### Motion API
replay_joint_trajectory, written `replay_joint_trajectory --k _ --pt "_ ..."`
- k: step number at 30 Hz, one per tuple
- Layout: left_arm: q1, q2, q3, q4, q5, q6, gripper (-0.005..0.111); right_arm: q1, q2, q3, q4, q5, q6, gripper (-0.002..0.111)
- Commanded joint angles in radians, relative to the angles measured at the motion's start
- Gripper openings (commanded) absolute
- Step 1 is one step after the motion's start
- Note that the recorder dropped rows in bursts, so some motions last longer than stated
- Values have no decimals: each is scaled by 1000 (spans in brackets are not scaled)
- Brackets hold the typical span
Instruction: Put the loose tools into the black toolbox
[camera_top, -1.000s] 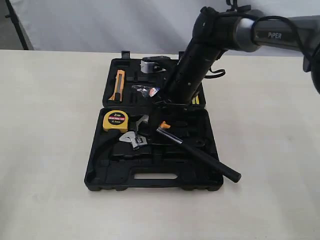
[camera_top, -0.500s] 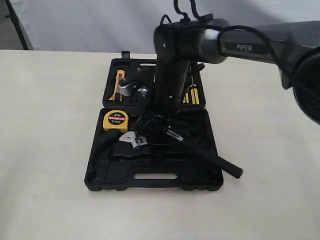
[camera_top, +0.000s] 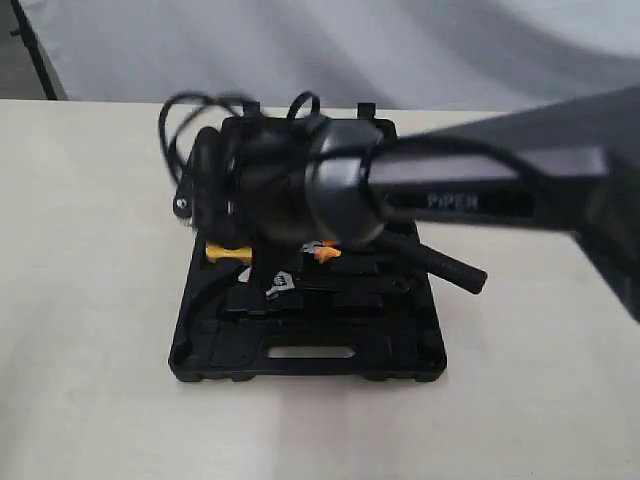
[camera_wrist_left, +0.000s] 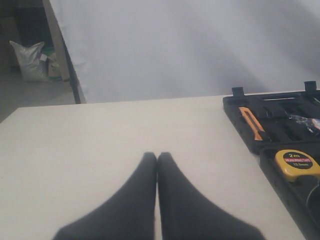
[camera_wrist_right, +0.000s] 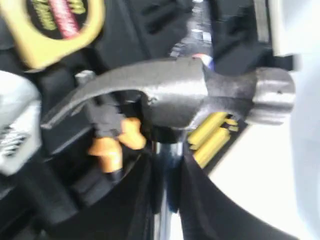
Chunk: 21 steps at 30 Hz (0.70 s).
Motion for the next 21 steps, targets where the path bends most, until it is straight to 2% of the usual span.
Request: replay_joint_trajectory --k 1,2,7,12,18,21 --pt "3 -8 9 -14 -17 -10 1 98 -10 199 -632 154 587 0" --pt "3 -8 9 -14 -17 -10 1 118 -10 247 -721 200 657 0" --pt "3 -8 9 -14 -17 -10 1 163 -3 375 -733 200 704 0" --pt "3 -8 9 -14 -17 -10 1 163 30 389 -733 270 700 0" --pt "3 -8 9 -14 -17 -10 1 174 65 389 -733 271 700 0" --pt "3 -8 9 -14 -17 -10 1 192 84 389 -733 271 700 13"
